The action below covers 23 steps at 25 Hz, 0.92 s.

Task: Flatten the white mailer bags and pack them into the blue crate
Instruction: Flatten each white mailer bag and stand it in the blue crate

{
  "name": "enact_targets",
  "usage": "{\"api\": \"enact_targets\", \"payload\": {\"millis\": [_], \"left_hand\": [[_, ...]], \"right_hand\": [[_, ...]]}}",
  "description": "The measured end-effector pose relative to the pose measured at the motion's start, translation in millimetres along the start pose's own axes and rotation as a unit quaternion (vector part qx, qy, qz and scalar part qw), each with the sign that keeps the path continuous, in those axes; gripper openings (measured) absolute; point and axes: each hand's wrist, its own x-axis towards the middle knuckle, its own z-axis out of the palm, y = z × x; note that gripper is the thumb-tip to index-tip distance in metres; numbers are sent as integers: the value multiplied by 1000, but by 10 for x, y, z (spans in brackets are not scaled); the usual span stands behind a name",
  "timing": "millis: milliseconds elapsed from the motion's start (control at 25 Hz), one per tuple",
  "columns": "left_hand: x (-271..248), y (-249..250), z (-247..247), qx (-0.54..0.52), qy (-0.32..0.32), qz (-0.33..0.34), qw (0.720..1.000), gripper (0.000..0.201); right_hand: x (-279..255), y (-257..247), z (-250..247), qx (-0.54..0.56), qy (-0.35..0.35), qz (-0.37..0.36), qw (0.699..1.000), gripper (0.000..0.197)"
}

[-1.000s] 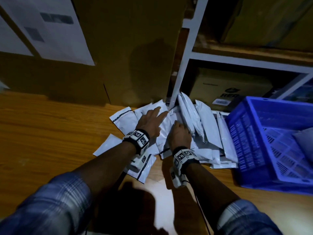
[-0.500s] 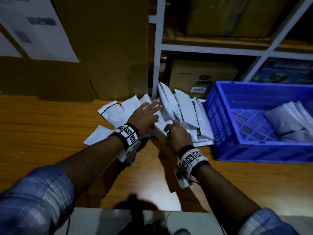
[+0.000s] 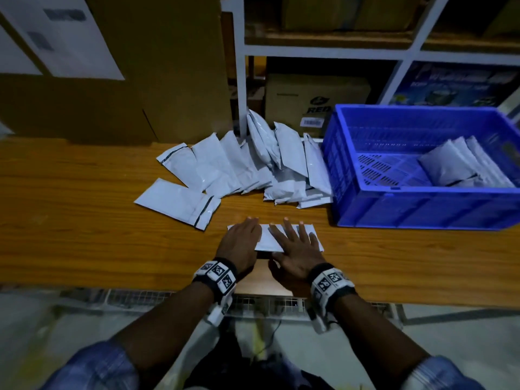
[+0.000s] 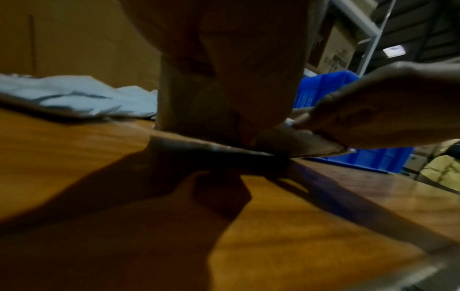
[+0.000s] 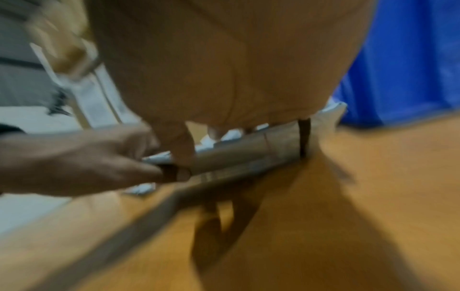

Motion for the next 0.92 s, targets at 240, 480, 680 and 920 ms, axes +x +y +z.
{"api": "enact_targets", "payload": {"millis": [240, 480, 680, 920], "left_hand": [[-118, 73, 395, -47, -7, -50, 998, 76], [72, 90, 600, -26, -9, -67, 997, 62], [149, 31, 737, -33, -4, -82, 996, 60], [127, 34, 766, -41, 2, -74, 996, 59]], "right_hand": [[-18, -124, 677, 7, 117, 57, 991, 55], [66, -84, 700, -13, 137, 65, 988, 60], [116, -113, 547, 26, 125, 73, 989, 57], [307, -161, 493, 45, 162, 86, 982, 53]]}}
